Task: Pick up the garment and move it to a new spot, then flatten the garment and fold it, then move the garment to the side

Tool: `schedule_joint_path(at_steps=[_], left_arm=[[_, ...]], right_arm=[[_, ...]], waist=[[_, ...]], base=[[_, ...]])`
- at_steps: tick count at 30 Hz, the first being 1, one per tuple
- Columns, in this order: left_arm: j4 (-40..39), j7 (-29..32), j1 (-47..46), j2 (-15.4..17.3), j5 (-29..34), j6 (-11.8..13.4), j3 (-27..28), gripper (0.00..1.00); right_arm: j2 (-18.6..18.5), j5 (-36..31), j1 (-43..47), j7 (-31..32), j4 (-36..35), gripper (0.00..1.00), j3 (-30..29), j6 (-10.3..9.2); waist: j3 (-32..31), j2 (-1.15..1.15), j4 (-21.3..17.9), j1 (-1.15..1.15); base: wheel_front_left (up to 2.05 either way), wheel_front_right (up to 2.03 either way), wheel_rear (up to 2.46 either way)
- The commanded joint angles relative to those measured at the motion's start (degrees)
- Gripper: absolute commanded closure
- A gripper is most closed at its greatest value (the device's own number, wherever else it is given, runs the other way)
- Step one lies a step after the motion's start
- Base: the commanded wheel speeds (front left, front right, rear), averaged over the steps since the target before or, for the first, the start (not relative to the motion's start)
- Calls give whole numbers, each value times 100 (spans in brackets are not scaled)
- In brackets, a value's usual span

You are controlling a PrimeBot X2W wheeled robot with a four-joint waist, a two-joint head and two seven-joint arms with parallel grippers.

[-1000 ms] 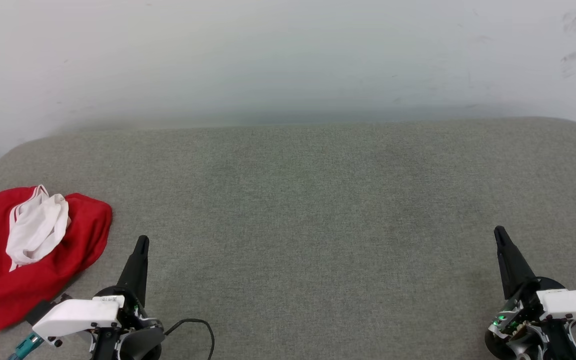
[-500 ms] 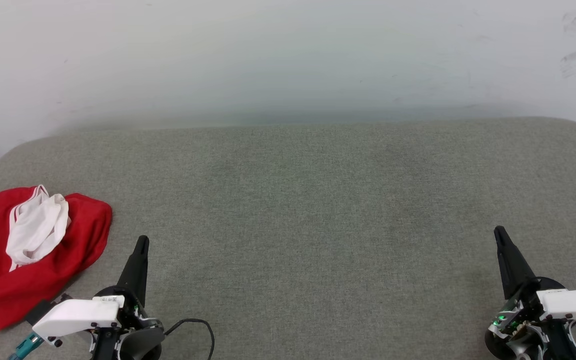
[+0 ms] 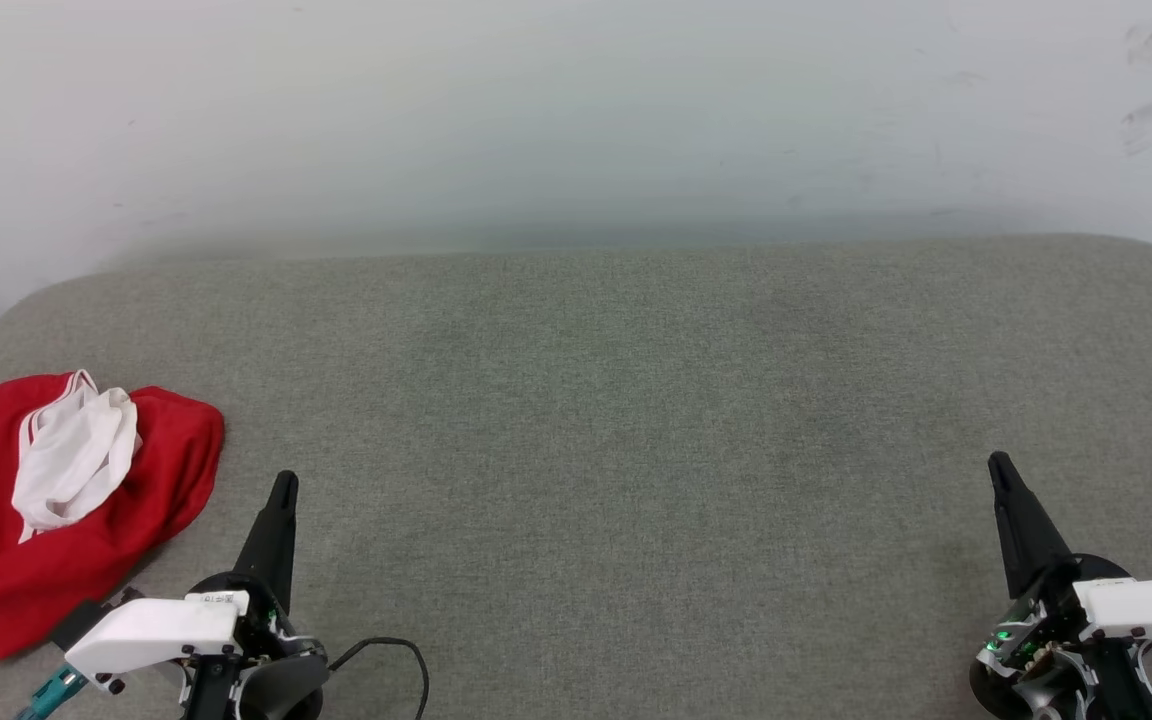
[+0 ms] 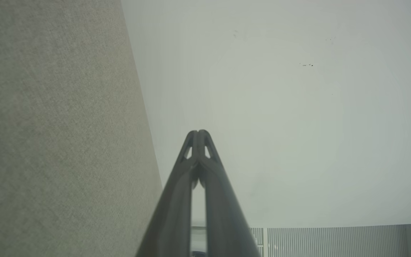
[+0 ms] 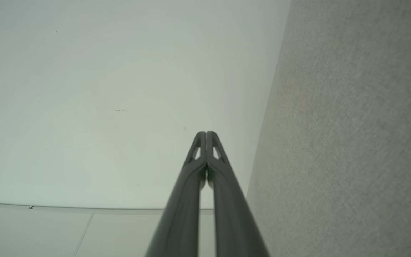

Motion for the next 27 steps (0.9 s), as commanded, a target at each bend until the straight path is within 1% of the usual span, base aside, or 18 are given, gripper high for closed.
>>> schedule_joint_path(at_steps=[1,2,3,6,10,14,15,19,27], left_arm=[[-1,7,-41,-8,8,-27,12,100],[-1,7,-41,-8,8,-27,12,100],[17,-2,7,-1,0,2,-5,0],[109,-35,93,-15,8,8,-30,0],[15,-155,118,-14,53,7,-57,0],[-23,-270,139,-14,262,6,-13,0],[-86,-379,123,-13,663,38,80,0],[-263,-484,115,-12,1184,179,87,0],[-635,-679,173,-11,2308,576,-91,0]], right_arm=[[23,-25,-75,1,2,100,4,-2],[23,-25,-75,1,2,100,4,-2],[-1,1,10,-1,18,0,0,0],[2,-13,109,-25,126,0,14,-1],[3,-89,142,-146,96,0,44,-1],[3,-341,165,-262,72,0,25,-1],[4,-777,178,-371,-15,0,-30,-1],[4,-1335,192,-476,-190,0,-70,-1],[5,-2547,249,-672,-604,0,0,-1]], waist=[[0,0,0,1],[0,0,0,1],[0,0,0,1],[2,0,0,1],[4,0,-1,1],[9,0,-3,1],[14,0,-4,1],[23,0,-4,1],[35,0,-1,1]], base=[[0,0,0],[0,0,0],[0,0,0],[0,0,0],[0,0,0],[0,0,0],[0,0,0],[0,0,0],[0,0,0]])
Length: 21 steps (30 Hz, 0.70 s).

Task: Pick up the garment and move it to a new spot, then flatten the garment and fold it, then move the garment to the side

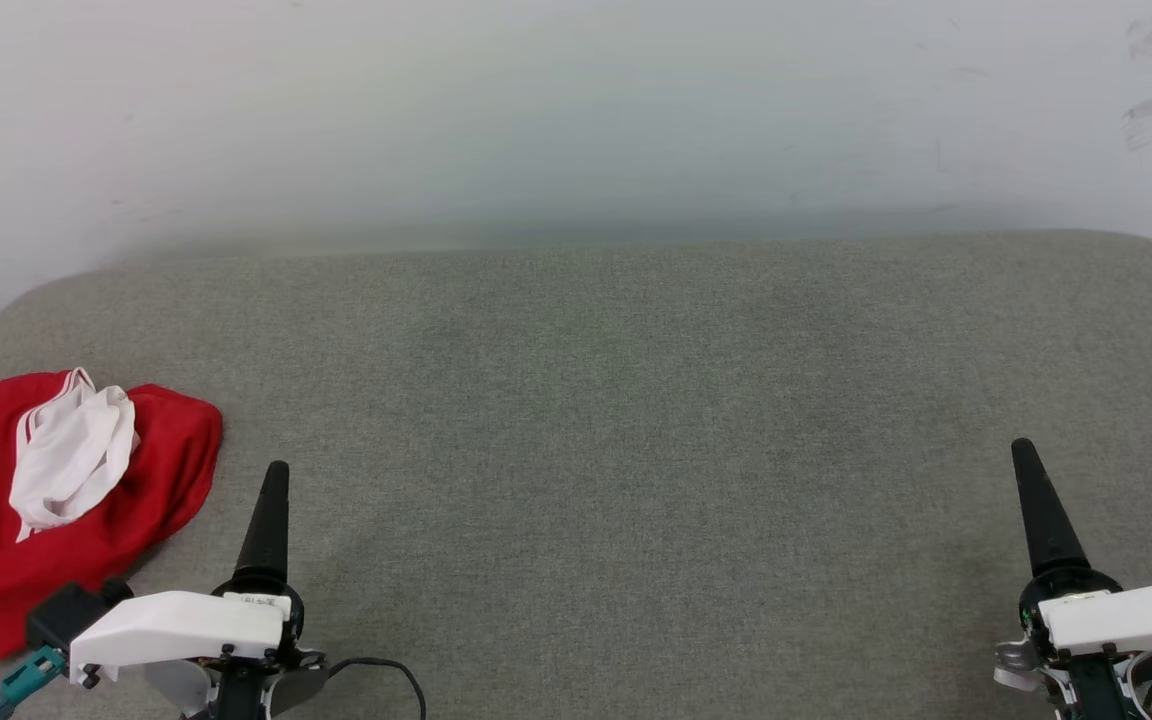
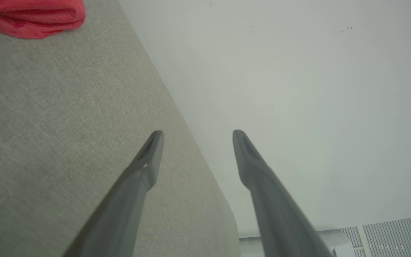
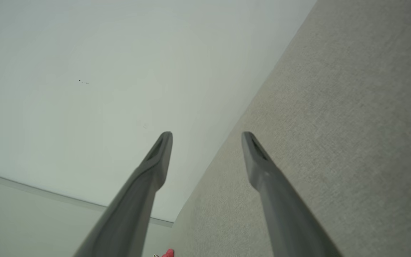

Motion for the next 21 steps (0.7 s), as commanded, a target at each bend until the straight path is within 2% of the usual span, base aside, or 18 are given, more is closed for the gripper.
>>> schedule_joint_path(at_steps=[1,11,21], left_arm=[[-149,-59,-41,12,251,62,-40,0],[-268,-278,55,13,1496,404,-280,0],[-316,-475,137,15,2416,613,-429,0]], right_arm=[[-1,-273,-14,-54,-170,0,30,0],[0,-1619,129,-277,-440,0,278,0],[1,-2638,254,-475,-494,0,382,0]], waist=[[1,0,1,0],[2,0,2,0],[5,0,8,0]], base=[[0,0,0],[0,0,0],[0,0,0]])
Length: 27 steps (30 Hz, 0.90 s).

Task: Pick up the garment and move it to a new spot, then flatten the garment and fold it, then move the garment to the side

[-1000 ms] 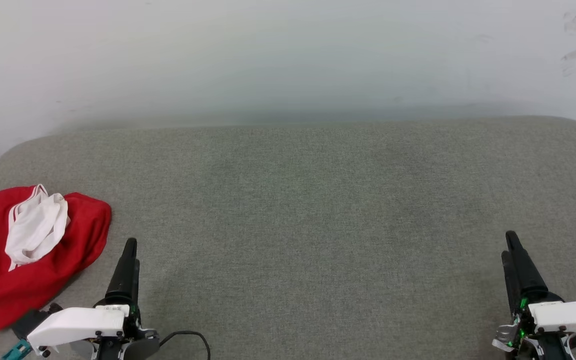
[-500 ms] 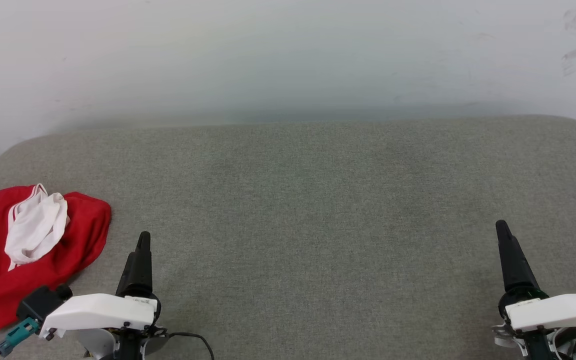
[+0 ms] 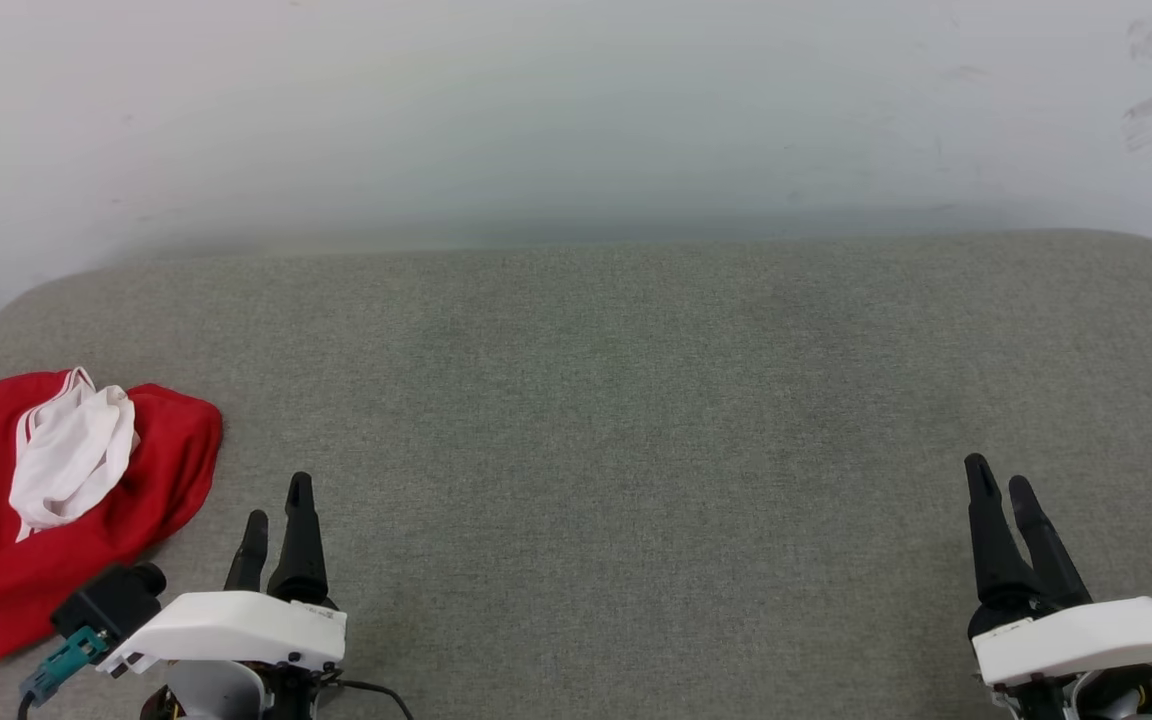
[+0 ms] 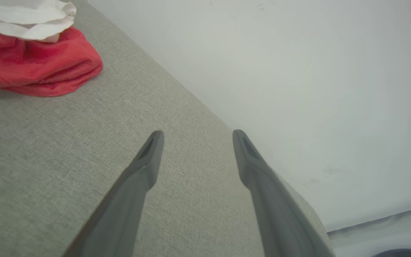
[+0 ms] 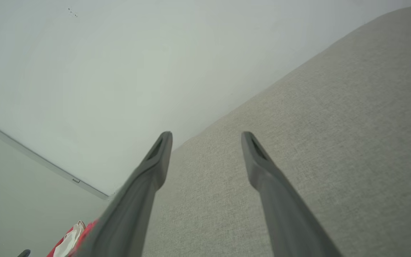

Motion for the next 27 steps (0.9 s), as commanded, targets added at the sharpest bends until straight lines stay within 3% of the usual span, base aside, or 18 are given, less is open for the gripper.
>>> schedule_joint_path(at_steps=[1,27], left_arm=[[-109,-59,10,14,205,35,-37,0],[-322,-482,171,17,1972,155,-305,0]], right_arm=[[0,-225,-1,-65,-116,0,21,0],[3,-2089,202,-497,-383,0,141,0]], waist=[[-1,0,1,0],[8,0,21,0]], base=[[0,0,0],[0,0,0]])
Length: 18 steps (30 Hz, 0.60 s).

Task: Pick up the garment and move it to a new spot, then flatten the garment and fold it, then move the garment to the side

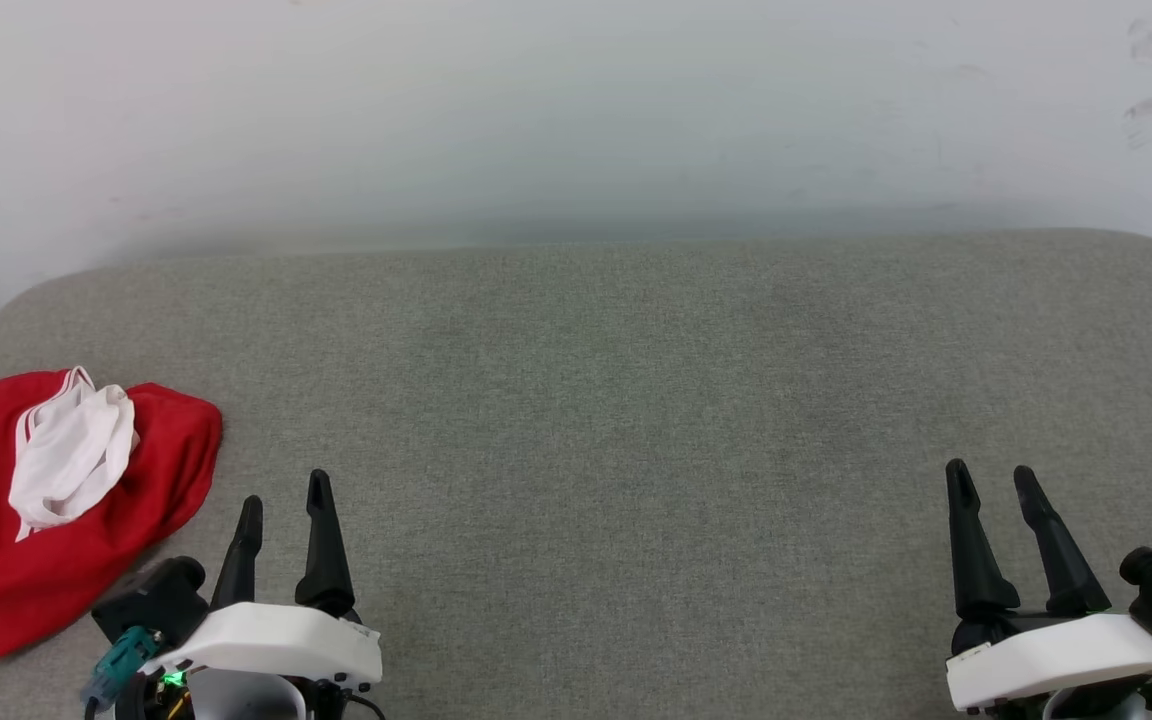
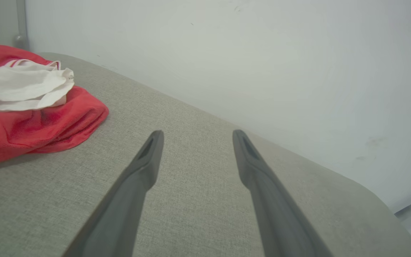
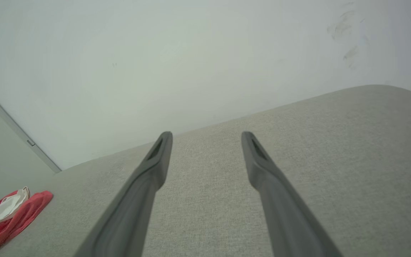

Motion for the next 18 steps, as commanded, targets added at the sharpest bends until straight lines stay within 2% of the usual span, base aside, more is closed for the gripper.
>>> schedule_joint_path(at_steps=[1,18], left_arm=[[-78,-51,11,14,185,15,-13,0],[-151,-273,114,15,999,21,-110,0]], right_arm=[[3,-176,21,-68,-98,0,3,0],[6,-977,141,-280,-245,0,61,0]], waist=[[2,0,3,0],[21,0,23,0]], base=[[0,0,0],[0,0,0]])
